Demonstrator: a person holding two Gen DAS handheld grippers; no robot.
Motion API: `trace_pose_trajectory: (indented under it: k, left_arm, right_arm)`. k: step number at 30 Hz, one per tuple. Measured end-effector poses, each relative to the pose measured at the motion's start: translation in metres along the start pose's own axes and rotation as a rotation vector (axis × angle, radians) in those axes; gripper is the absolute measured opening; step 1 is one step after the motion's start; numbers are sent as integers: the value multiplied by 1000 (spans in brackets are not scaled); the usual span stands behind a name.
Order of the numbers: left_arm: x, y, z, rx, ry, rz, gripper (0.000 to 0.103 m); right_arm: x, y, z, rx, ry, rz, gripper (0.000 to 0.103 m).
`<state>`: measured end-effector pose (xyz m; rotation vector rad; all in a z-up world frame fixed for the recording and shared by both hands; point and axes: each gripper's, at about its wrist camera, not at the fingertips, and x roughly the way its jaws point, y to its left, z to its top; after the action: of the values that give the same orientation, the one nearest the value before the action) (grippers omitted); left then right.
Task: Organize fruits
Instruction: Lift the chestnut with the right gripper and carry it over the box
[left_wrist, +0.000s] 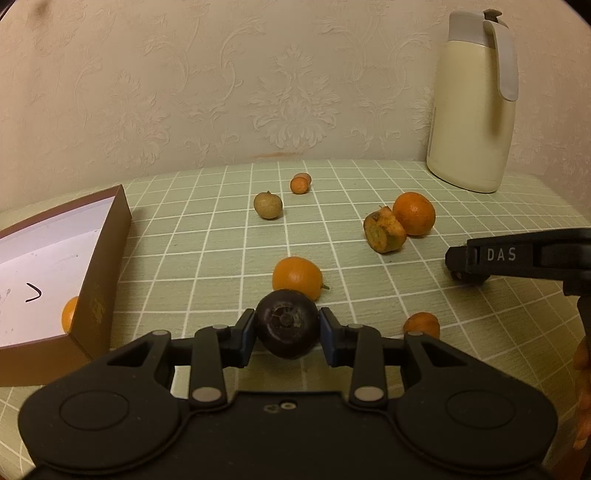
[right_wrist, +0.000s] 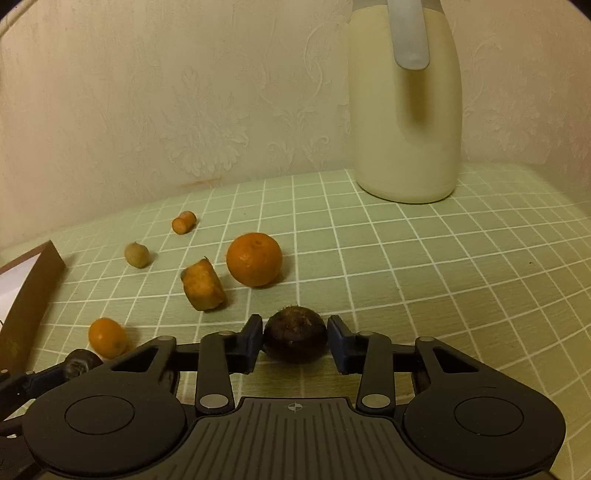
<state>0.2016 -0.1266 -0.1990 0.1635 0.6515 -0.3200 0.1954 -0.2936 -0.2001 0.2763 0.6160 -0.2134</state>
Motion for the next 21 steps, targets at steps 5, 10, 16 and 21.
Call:
trace_pose_trajectory:
  k: [5, 10, 16, 21]
  left_arm:
    - [-1, 0, 0, 0, 3, 0, 27]
    - [-1, 1, 1, -11, 5, -6, 26]
    - [-7, 7, 3, -28, -9, 10, 26]
    - [-15, 10, 3, -30, -8, 5, 26]
  right_arm:
    - [3, 10, -2, -80, 9, -29, 39]
    - [-2, 6, -3, -45, 0, -6, 38]
    - [-18, 12, -3, -62, -28, 22, 38]
    - [-31, 17, -6, -45, -15, 71, 38]
